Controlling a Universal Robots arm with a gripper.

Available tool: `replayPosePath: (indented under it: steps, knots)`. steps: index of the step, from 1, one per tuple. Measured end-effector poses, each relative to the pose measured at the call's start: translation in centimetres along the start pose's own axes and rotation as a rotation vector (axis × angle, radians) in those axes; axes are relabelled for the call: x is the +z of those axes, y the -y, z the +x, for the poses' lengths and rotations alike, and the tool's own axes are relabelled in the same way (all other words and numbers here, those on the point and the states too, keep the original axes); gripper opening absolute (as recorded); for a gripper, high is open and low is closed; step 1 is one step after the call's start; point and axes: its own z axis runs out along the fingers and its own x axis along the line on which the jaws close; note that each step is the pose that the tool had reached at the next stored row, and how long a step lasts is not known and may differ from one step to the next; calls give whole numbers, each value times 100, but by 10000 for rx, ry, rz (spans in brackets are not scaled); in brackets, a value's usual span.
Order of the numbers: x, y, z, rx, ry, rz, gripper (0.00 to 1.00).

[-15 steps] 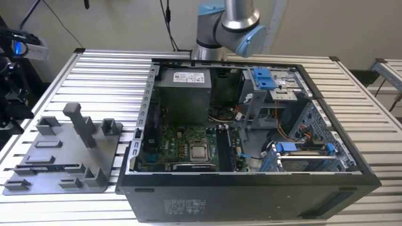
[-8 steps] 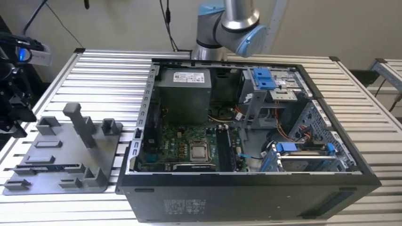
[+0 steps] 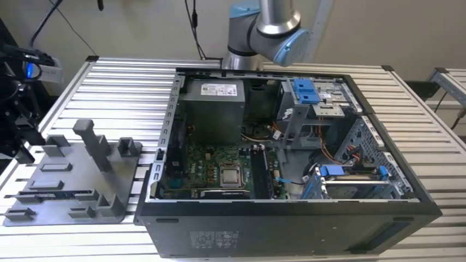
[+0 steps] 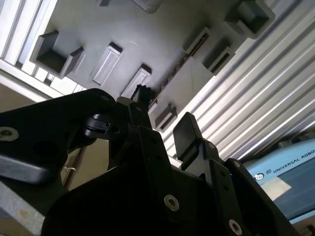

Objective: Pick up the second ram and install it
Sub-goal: 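Pick up the second ram and move it above second insertion slot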

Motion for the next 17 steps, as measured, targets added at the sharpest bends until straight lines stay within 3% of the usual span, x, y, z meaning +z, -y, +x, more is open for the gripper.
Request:
replayPosePath:
  steps: [17]
  knots:
    - [268, 4, -6, -18, -11, 52, 48]
